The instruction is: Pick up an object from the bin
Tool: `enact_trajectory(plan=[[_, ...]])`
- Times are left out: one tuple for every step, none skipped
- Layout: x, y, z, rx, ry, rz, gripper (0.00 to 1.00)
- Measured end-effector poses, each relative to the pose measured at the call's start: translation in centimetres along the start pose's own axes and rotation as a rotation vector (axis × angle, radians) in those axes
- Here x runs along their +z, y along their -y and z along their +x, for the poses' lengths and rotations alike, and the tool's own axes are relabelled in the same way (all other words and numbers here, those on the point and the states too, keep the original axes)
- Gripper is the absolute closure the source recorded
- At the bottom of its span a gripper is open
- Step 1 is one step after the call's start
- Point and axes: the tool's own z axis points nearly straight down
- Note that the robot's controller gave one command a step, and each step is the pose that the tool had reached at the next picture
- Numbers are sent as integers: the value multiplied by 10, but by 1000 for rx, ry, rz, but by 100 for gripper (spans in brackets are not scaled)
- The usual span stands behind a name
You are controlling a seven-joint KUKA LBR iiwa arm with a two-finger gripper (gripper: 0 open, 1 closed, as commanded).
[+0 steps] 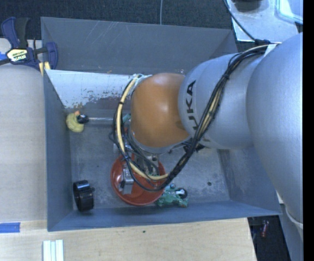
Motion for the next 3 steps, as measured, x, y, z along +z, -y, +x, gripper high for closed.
enact_trajectory(plan=[[-5, 1, -3, 5, 11, -2, 100], [-5, 1, -3, 5, 11, -2, 100], [-70, -2, -1, 0, 6, -1, 100]])
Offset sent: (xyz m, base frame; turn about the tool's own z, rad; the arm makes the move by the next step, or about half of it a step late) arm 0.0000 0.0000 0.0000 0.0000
